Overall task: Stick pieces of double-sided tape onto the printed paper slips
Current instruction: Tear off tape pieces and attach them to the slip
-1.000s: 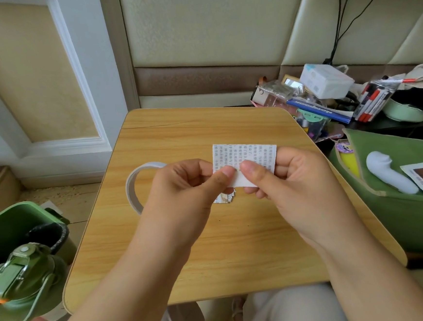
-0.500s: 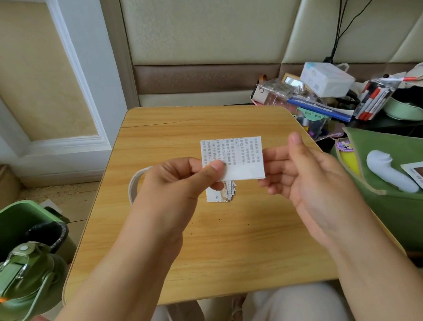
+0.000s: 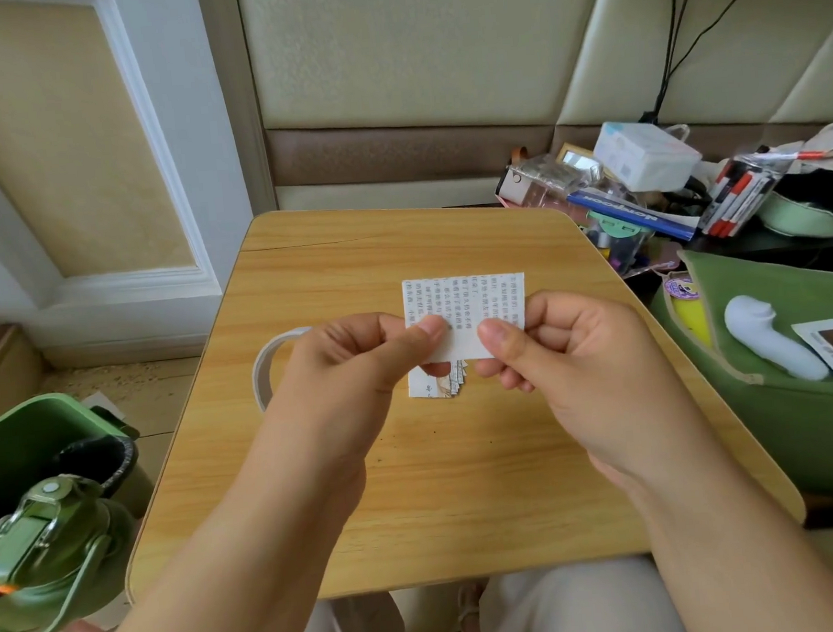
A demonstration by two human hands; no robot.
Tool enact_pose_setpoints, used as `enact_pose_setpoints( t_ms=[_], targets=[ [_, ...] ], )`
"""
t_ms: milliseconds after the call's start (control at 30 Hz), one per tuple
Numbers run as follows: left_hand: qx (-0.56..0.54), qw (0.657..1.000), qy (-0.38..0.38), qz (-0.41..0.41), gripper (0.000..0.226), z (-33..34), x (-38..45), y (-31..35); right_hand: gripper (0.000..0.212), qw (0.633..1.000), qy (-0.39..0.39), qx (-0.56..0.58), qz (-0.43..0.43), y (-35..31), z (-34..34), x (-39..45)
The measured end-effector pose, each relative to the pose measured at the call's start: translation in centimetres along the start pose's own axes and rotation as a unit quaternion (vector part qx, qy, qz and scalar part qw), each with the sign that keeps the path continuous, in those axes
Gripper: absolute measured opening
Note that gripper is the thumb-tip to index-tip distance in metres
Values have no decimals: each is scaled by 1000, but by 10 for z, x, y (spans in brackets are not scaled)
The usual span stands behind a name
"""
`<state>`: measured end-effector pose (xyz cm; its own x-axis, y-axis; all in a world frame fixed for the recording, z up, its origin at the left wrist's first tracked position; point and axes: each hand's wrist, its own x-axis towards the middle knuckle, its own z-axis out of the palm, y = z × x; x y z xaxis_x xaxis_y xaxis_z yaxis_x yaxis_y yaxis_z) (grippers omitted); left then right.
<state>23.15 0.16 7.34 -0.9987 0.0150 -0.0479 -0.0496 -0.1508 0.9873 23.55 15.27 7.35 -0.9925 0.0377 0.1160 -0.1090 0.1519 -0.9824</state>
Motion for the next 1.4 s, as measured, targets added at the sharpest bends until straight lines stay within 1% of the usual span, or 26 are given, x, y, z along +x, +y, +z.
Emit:
enact_pose_setpoints(
  t_ms=[133,433,500,567,633,700,733,800,867,900,933,967,1033,1067,1100,1133,1167,1233,1300,1333,1400],
  targets=[
    [0,1000,-11,9,26,0,0,-2,12,1000,-3,9,-1,3,0,0],
    [-4,1000,-7,29,29,0,5,-11,12,1000,6,-1,-3,5,2,3],
    [11,1000,-7,26,30,0,5,-14,7,1000,8,-15,-7,6,3,5],
    [35,999,-7,27,30,-5,7,-18,7,999,0,-31,-12,9,3,6],
    [55,998,-28,34,29,-11,12,-22,9,999,-12,-36,-14,11,3,6],
    [56,995,-64,42,34,-14,14,-25,10,999,-29,-41,-14,12,5,6],
    [52,995,-73,43,33,-14,15,-25,11,998,-37,-43,-14,12,6,6],
    [49,996,-61,39,14,-15,16,-26,13,998,-44,-38,-9,15,8,6],
    [73,996,-38,19,15,-16,20,-32,18,998,-32,-50,9,26,8,8],
    [113,993,-24,13,17,-17,22,-38,21,997,-20,-75,19,36,9,10],
    [179,984,-9,8,21,-19,25,-46,24,993,-6,-114,28,49,10,12],
    [256,967,2,4,25,-22,29,-57,26,986,5,-161,37,65,11,13],
    [407,913,13,13,24,-30,32,-83,32,967,10,-249,54,98,15,15],
    [474,879,7,42,22,-36,32,-95,37,957,9,-282,64,113,17,15],
    [529,843,-17,94,20,-43,32,-110,40,950,11,-303,70,125,19,15],
    [567,809,-51,145,23,-49,30,-123,43,945,16,-320,70,135,21,15],
    [578,790,-80,188,27,-55,27,-134,43,940,21,-334,62,141,23,15],
    [585,768,-113,235,31,-62,22,-147,35,925,26,-378,43,146,25,17],
    [596,746,-112,275,35,-63,21,-149,21,905,42,-422,24,143,24,19],
    [601,738,-107,288,36,-63,22,-150,21,897,56,-439,6,142,24,19],
    [600,735,-104,298,35,-62,24,-149,22,889,53,-451,-54,141,28,17]
  ],
)
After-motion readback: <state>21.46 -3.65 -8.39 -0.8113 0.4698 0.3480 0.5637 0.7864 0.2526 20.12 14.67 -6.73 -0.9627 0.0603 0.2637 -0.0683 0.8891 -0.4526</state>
